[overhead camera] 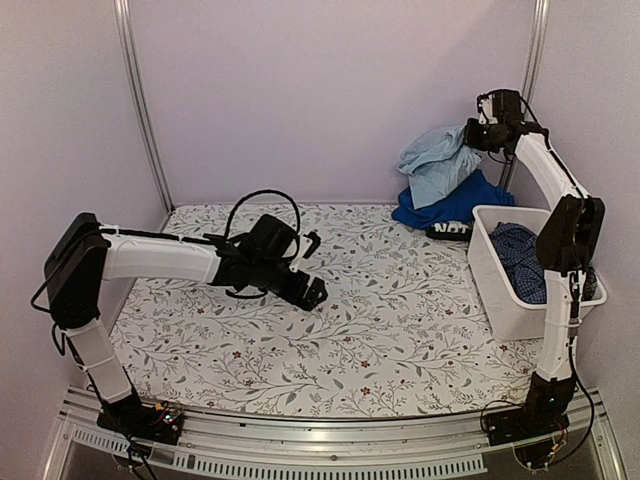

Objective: Fold and stack the mixed laundry pile
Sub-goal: Place the square-folded T-shirt at the corner of the board.

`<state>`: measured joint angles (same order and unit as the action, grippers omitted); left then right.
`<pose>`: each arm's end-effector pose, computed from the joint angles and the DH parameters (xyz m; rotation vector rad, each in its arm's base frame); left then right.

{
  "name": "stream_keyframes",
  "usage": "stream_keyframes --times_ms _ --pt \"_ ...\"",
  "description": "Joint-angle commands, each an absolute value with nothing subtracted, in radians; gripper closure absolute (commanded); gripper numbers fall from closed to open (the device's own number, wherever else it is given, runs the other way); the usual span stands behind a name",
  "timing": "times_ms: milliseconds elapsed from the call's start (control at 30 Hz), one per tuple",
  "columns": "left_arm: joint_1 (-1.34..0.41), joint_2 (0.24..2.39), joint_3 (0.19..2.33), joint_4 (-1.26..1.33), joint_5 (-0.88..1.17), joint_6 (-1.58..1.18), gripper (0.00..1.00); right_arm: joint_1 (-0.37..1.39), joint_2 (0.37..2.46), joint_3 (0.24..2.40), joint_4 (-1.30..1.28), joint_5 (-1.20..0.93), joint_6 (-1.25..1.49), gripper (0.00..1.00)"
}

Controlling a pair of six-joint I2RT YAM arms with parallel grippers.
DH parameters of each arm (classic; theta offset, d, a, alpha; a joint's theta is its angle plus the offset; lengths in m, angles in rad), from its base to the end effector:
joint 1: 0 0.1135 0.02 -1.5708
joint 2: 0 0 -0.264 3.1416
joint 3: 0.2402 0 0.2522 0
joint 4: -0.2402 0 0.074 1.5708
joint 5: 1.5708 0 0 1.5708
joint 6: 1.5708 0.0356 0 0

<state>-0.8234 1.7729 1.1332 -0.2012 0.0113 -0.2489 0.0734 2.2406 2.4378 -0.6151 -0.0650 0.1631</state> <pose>0.2569 -0.2778 0.1924 0.7062 2.3716 -0.4950 0.5109 0.0399 0.3828 0.0473 1.9937 0.2173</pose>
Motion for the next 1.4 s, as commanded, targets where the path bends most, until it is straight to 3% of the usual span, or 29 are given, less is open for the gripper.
stream_keyframes --times_ms 0,267,300,433,800,1200,1367 --pt "-0.818 1.791 1.162 -0.221 0.005 -0.258 0.0 -0.031 2.287 2.392 -0.641 -0.215 0.279 1.0" --pt "-0.818 1.811 1.181 -0.238 0.009 -0.265 0.0 -0.186 2.386 2.385 -0.686 -0.383 0.388 1.0" --pt "-0.818 1.813 1.186 -0.24 0.011 -0.263 0.0 -0.202 2.401 2.385 -0.692 -0.381 0.398 0.97" --pt "-0.818 1.824 1.203 -0.254 0.013 -0.254 0.0 -0.236 2.415 2.385 -0.684 -0.331 0.399 0.64" --pt "-0.813 1.856 1.237 -0.275 0.026 -0.23 0.0 -0.237 2.395 2.384 -0.633 -0.231 0.322 0.36" --pt "-0.748 1.824 1.287 -0.277 0.08 -0.28 0.0 -0.238 2.372 2.334 -0.72 0.106 0.452 0.27" --pt "-0.744 1.825 1.289 -0.28 0.091 -0.278 0.0 -0.234 2.346 2.324 -0.711 0.053 0.409 0.21"
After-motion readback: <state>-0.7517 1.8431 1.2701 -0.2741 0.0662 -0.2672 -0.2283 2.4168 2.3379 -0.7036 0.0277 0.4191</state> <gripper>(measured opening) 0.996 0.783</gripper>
